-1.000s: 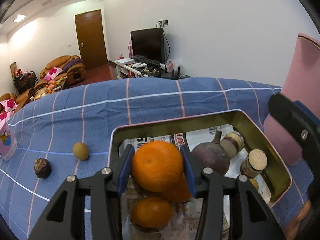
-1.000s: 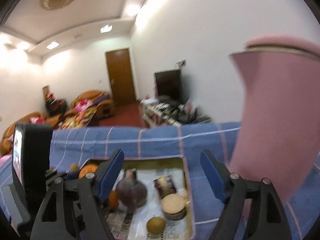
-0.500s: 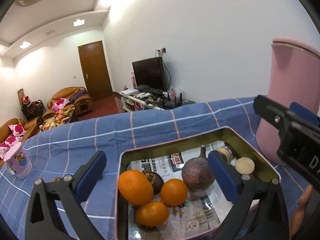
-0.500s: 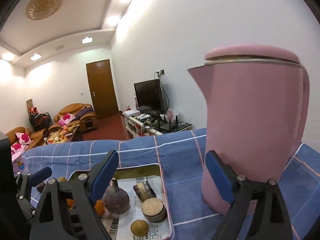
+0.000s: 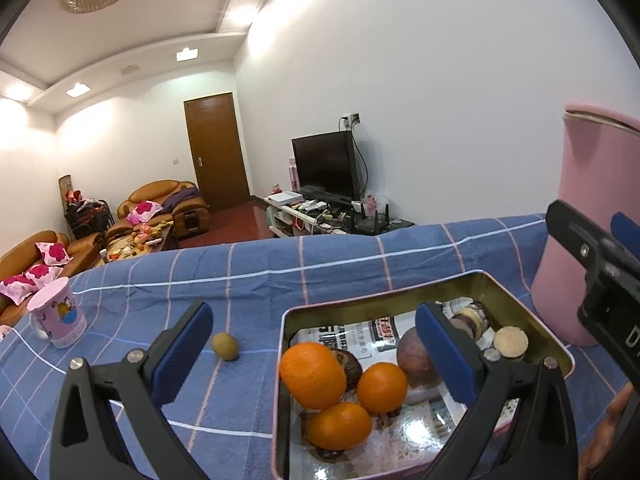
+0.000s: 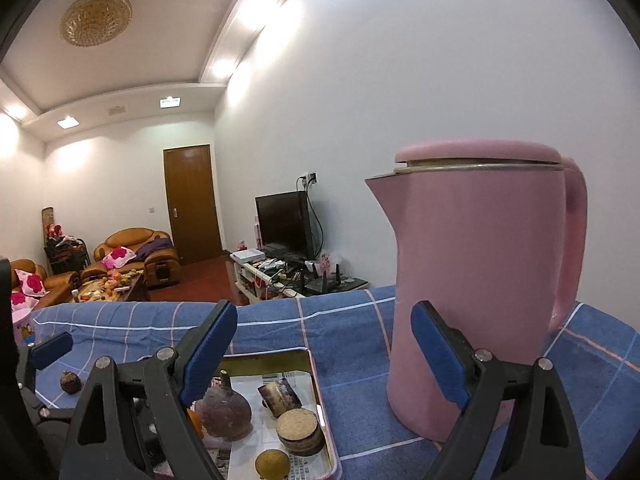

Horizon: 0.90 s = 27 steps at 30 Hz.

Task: Organize fruits
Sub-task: 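Withdraw both tools from the tin box toward the remaining items on the cover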

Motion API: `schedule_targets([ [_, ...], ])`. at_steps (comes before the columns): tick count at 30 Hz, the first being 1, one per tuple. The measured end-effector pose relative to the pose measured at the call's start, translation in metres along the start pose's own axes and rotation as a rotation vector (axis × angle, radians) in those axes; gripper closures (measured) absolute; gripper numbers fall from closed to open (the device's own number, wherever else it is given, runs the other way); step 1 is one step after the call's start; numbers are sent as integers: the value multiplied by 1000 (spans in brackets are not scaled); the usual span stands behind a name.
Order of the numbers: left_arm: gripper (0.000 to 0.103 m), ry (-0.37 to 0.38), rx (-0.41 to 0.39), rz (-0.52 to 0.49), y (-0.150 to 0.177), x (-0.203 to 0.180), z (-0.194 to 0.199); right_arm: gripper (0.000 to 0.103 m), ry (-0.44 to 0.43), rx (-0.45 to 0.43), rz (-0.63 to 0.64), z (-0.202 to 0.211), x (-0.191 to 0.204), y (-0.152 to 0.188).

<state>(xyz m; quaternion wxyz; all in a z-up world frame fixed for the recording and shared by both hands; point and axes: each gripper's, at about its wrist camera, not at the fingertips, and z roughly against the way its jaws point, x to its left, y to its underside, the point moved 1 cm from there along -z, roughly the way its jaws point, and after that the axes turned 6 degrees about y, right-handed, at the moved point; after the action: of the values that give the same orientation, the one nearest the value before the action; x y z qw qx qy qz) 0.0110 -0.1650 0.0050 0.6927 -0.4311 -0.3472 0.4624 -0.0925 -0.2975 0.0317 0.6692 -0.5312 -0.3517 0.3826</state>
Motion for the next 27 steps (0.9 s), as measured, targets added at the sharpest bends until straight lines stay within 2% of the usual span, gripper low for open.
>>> schedule_targets([
  [15,0,-3,1,28,11,19,21,13,3,52,-39,29,4,9],
  [27,0,10,18,52,24,40,38,13,3,60,-32,50,21,13],
])
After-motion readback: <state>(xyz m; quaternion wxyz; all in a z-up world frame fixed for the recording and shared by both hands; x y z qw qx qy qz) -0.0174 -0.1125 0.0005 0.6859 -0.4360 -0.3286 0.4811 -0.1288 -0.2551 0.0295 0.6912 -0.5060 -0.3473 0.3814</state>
